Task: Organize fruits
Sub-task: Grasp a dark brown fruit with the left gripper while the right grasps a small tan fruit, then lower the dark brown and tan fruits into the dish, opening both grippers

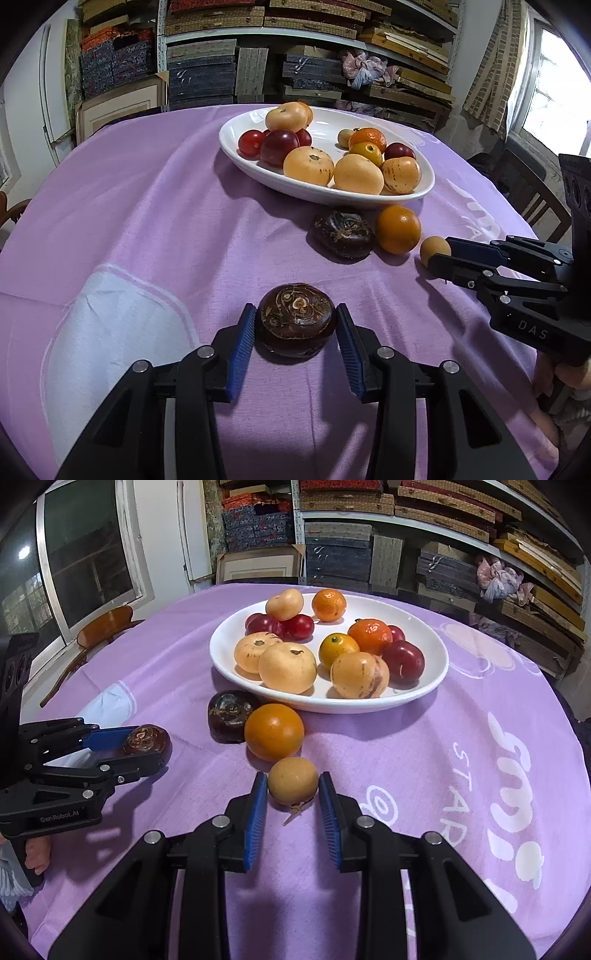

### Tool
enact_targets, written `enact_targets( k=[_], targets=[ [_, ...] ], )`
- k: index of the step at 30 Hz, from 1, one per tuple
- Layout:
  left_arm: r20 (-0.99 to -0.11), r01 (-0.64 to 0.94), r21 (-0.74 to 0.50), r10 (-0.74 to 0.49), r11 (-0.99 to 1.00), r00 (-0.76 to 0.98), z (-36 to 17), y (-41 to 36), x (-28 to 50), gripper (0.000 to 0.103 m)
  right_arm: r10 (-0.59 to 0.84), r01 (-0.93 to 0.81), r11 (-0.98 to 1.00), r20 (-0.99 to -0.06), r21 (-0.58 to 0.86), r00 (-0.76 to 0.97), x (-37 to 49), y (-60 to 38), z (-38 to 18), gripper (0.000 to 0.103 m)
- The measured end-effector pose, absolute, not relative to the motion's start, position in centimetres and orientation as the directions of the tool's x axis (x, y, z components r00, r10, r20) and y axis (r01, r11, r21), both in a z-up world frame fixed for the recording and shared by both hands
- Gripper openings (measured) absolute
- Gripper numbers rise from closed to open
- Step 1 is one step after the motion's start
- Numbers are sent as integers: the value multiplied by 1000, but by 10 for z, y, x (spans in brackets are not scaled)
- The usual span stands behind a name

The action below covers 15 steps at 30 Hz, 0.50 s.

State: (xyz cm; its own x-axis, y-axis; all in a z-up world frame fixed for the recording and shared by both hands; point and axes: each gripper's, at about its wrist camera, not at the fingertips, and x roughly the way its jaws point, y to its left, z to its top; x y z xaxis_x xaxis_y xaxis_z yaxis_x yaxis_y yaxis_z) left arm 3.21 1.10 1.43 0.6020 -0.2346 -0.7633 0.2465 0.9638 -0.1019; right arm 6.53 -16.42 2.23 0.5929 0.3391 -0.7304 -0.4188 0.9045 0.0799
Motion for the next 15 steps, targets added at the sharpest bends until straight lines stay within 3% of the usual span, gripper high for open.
enact_targets(
  k=[8,15],
  targets=[
    [-718,269,-62,-230,961,657,27,0,25,44,342,-398,912,-717,98,607,62,-169,24,28],
    [-688,264,-69,-237,962,686,71,-19,77,44,350,-346,929,-614,132,707,77,-194,76,28]
  ],
)
